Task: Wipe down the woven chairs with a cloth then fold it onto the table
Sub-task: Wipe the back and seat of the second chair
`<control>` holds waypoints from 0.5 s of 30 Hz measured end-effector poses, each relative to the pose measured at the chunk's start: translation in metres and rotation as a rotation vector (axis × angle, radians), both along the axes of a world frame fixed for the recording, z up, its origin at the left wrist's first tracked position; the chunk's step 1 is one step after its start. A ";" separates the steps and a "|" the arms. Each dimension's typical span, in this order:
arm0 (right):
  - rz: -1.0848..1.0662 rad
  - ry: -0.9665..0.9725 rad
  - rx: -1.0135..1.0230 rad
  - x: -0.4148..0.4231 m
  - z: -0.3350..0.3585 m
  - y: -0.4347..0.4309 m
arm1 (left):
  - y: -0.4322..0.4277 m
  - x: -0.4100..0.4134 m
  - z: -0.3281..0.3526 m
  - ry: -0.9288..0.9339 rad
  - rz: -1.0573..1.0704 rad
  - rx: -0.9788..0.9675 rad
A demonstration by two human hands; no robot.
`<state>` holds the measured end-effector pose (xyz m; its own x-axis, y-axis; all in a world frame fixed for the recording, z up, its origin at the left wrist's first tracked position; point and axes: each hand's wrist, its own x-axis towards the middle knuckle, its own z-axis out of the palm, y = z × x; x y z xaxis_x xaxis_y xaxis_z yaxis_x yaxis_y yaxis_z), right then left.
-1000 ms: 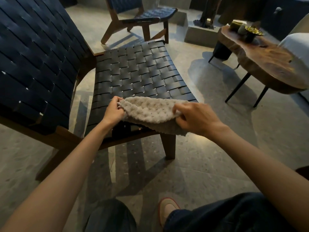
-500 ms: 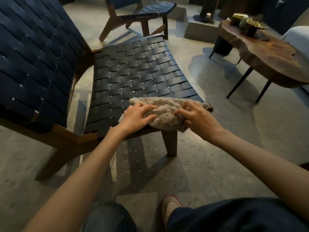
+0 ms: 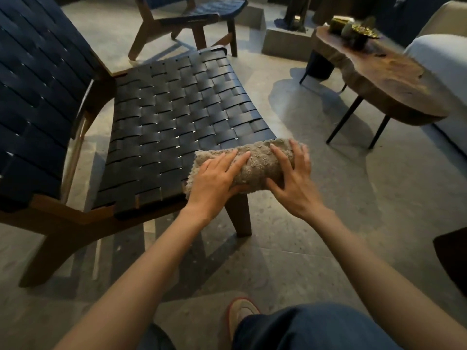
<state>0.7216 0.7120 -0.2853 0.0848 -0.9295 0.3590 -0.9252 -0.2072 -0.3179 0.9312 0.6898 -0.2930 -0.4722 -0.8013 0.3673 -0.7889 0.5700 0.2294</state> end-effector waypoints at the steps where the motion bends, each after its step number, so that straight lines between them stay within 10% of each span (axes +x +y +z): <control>1: 0.011 0.062 -0.027 -0.003 -0.003 -0.004 | 0.000 0.002 -0.002 -0.036 0.001 -0.044; 15: 0.289 0.665 -0.351 0.030 -0.005 -0.021 | 0.020 0.040 -0.031 -0.286 0.166 -0.468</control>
<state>0.7519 0.6911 -0.2902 0.6037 -0.6801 0.4160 -0.7922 -0.4533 0.4086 0.9713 0.7101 -0.3241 -0.4866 -0.6563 0.5766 -0.8702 0.4226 -0.2534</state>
